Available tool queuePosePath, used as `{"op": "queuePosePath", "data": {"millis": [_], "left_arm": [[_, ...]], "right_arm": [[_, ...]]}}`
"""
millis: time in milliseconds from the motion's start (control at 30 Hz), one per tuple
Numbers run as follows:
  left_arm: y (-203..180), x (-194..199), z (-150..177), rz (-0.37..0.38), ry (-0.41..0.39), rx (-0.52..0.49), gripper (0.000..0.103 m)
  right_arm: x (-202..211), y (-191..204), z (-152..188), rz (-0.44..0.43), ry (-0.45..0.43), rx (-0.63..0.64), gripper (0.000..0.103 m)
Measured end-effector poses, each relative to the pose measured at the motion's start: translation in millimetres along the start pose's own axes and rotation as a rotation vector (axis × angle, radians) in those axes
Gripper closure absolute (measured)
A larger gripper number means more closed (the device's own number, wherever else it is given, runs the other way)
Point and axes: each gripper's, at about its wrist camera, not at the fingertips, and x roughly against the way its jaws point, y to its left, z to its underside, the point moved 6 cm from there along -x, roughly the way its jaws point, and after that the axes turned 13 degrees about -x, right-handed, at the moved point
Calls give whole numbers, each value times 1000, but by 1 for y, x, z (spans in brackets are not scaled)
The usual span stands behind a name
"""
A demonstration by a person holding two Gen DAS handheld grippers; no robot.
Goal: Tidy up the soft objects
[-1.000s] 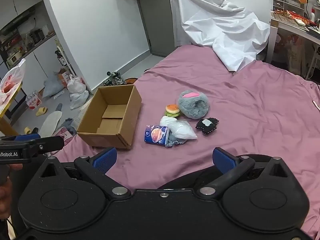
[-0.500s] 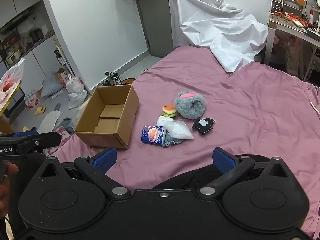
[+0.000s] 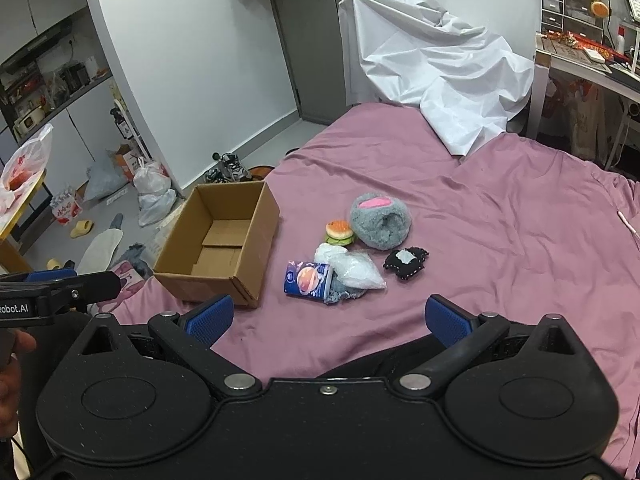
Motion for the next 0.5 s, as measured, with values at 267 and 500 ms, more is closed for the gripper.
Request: {"op": "queuePosePath", "data": {"millis": [267,500], "left_arm": [[-6,7,-2,-2,-17,-5,1],[-7,12,-1,-11,-24,-9,1]], "right_arm": [[5,2,-1,-4,-15,8,0],[10,2,2,-16,-15,16,0]]}}
